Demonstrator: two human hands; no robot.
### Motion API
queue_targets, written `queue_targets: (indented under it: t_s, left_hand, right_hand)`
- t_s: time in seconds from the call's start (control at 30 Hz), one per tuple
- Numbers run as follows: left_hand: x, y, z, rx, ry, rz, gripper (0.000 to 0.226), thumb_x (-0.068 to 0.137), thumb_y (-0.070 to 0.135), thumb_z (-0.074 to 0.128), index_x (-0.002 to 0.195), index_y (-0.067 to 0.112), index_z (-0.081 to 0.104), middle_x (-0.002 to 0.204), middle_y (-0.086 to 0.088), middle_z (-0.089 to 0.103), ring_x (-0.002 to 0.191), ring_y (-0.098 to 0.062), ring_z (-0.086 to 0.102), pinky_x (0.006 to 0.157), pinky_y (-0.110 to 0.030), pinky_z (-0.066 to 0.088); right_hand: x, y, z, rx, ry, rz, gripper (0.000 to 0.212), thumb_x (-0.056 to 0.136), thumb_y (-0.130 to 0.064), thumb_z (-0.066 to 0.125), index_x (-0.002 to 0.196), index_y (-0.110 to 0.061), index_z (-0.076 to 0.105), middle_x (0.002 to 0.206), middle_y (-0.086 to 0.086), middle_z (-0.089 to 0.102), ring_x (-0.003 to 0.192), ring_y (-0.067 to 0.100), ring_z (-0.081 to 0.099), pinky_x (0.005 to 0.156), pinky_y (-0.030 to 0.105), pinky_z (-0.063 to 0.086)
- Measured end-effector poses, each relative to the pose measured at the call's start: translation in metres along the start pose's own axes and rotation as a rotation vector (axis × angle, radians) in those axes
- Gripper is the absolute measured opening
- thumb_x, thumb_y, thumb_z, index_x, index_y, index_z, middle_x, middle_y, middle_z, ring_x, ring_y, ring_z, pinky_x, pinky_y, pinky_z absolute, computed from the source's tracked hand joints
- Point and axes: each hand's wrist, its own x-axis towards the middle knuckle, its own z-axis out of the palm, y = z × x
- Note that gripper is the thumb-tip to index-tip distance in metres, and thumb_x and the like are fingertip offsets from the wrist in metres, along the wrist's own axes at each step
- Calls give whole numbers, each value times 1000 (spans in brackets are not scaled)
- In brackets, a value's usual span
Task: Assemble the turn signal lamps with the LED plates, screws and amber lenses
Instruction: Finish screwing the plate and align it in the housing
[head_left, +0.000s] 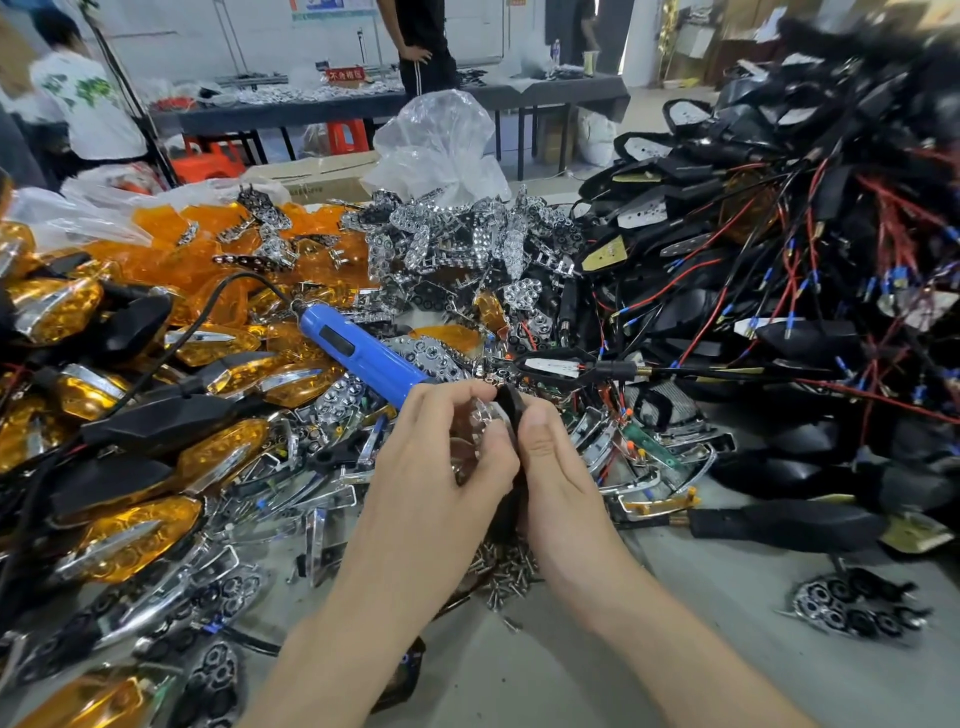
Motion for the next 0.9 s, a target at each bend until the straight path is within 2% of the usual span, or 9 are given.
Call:
queue_targets:
  t_s: [0.07,0.2,0.3,0.33,0.43,0.5,0.6,0.7,0.9]
  left_hand:
    - [1,3,-1,-55,-8,-38,16,89,38,55,105,42,55,94,20,62,85,3,64,70,-6,45]
    - [13,9,-20,-129,-142,-100,15,99,35,51,94,37,65,68,13,62,54,-4,54,52,-16,45]
    - [32,14,-48,-84,-324,-141,30,96,42,43,91,37,72,73,1,69,66,-19,64,61,-27,53]
    - [36,15,-56,-61,-383,-124,29,93,46,44,91,38,72,76,2,71,67,-15,66,62,-23,53]
    - [38,15,-70,113,-509,40,37,91,60,44,94,35,71,77,8,68,66,-3,63,63,-13,48]
    - [32,14,-72,118,-508,110,30,90,62,50,97,41,70,84,13,68,77,-3,66,68,-10,46]
    - [23,12,-68,-5,-459,43,19,87,54,61,103,47,68,93,15,72,87,-5,69,76,-15,52]
    - [18,6,-58,-51,-391,-43,20,83,47,61,103,48,66,93,17,70,86,-5,67,79,-22,54]
    - [9,3,-42,-4,-251,-101,18,91,30,67,100,46,68,95,23,63,84,-2,67,74,-15,52]
  right_hand:
    - [0,-1,-1,-15,-14,-5,45,101,-68,32,115,-38,61,115,-6,71,113,7,65,101,29,50]
    - [-2,-7,-2,-66,-18,19,39,101,-65,29,110,-46,63,108,-25,70,103,-12,61,85,4,44]
    - [-3,-6,-4,-95,-69,27,48,99,-72,28,122,-46,61,112,-21,69,105,2,61,105,30,47]
    - [-3,-8,-3,-94,-84,27,46,98,-72,28,121,-49,61,107,-20,69,100,2,61,99,34,48]
    - [-6,-16,1,-16,-123,-14,38,102,-64,32,114,-50,65,89,-17,71,77,-1,63,69,20,50]
    - [-8,-19,0,56,-145,-28,38,104,-62,34,114,-46,67,92,-16,71,78,2,64,61,17,50]
    - [-7,-21,0,80,-149,10,46,99,-70,35,112,-42,70,87,-9,74,73,5,68,55,19,51]
    - [-2,-20,-2,52,-141,112,61,92,-81,35,108,-36,72,66,1,70,52,12,61,43,24,44]
    - [4,-14,-4,136,-147,278,64,85,-85,42,92,-31,76,62,10,69,45,22,55,40,23,39]
